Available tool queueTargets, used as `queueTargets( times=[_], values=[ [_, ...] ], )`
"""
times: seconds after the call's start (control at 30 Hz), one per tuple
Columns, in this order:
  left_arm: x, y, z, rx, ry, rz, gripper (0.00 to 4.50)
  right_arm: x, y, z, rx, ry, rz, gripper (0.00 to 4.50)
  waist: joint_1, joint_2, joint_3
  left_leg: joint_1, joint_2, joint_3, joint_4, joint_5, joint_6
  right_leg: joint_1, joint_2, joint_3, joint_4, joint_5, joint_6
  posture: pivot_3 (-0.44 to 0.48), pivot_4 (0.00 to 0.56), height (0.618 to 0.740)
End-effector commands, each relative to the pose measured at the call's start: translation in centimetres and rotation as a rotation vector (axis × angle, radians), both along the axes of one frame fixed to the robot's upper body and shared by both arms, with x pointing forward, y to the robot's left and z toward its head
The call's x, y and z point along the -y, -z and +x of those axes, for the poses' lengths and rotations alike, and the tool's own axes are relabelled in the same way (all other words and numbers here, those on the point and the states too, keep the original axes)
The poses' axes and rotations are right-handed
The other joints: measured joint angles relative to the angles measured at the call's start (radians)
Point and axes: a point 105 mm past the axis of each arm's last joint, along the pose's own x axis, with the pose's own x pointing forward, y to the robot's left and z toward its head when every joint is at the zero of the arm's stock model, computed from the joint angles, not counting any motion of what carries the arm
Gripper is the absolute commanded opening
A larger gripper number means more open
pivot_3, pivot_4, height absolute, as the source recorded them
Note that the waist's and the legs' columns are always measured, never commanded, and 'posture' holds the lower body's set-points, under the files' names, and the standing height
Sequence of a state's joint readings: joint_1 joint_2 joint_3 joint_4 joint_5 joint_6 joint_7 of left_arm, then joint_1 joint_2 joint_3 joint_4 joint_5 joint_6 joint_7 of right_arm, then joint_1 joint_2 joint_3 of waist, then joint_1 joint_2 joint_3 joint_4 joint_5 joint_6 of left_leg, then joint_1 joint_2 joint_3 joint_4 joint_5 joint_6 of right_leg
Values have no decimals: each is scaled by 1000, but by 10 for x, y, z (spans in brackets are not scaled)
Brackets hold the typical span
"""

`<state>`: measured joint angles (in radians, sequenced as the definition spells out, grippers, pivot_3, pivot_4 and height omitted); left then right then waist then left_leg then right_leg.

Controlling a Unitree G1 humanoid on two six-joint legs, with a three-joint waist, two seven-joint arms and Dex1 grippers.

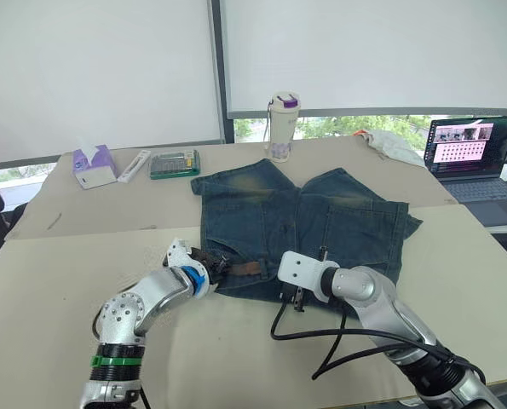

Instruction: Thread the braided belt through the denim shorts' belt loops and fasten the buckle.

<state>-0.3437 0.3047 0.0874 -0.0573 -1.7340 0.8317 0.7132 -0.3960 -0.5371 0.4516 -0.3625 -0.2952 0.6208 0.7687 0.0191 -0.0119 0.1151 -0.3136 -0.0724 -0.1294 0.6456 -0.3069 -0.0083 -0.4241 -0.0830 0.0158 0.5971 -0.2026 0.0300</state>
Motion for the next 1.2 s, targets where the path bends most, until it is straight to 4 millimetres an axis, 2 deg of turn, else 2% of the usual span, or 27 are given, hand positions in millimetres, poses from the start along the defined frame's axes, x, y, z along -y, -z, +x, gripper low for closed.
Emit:
queueTargets(
  times=[0.03, 0.2, 0.27, 0.47, 0.53, 0.6, 0.73, 0.87, 1.03, 1.2],
  values=[
    [12, -23, -1, 91, 44, -32, 0, -3, -13, -3, 25, -14, 39, 60, 0, 0, 0, 0, 0, 0, 0, 0, 0, 0, 0, 0, 0, 0, 0, 0, 150, 740],
    [38, -22, -11, 32, 128, -148, 0, -4, -11, -4, -11, -16, 59, 60, 3, 0, 0, 0, 1, -1, 0, 0, 0, 0, -1, 0, 0, 0, 0, 0, 150, 740],
    [43, -20, -8, -8, 117, -206, 0, -9, -13, -6, -32, -27, 97, 60, 5, 0, 0, 0, 0, -1, 0, 0, 0, 0, -1, 0, 0, 0, 0, 0, 150, 740],
    [58, 5, -5, -124, 143, -242, 0, -3, -12, -15, -82, -37, 106, 2132, 11, 0, 0, 0, 0, -1, 0, 0, 0, 1, -1, -1, 0, 0, 0, 0, 150, 740],
    [67, 9, -6, -143, 186, -239, 0, 3, -14, -18, -85, -24, 99, 2899, 14, 0, 0, 0, 0, -1, 1, 0, 1, 1, -2, -1, -1, 0, 0, 0, 150, 740],
    [72, 10, -3, -144, 206, -242, 0, 11, -19, -29, -146, -20, 123, 3510, 21, 0, 0, -1, 0, -1, 1, 0, 1, 1, -2, -1, -1, 0, 0, 0, 150, 740],
    [73, 9, 0, -141, 217, -266, 0, 24, -38, -37, -126, -6, 121, 3510, 21, 0, 0, -2, 0, -1, 2, 0, 1, 1, -2, -2, -1, 0, 1, 0, 150, 740],
    [75, 8, -1, -160, 216, -313, 0, 31, -42, -29, -1, -4, 10, 3510, 23, 0, 0, -2, 0, -1, 2, 0, 1, 2, -2, -2, 0, 0, 1, 0, 150, 740],
    [78, 5, -2, -192, 201, -410, 0, 21, -40, -11, 99, 5, -11, 3510, 23, -1, 0, -2, 0, -1, 2, 0, 1, 2, -3, -2, 0, 0, 1, 0, 150, 740],
    [76, 0, -6, -189, 211, -461, 0, 19, -41, -1, 182, -27, -74, 3510, 24, -1, 0, -2, -1, -1, 3, 0, 1, 1, -3, -2, 0, 0, 1, 0, 150, 740]
  ],
)
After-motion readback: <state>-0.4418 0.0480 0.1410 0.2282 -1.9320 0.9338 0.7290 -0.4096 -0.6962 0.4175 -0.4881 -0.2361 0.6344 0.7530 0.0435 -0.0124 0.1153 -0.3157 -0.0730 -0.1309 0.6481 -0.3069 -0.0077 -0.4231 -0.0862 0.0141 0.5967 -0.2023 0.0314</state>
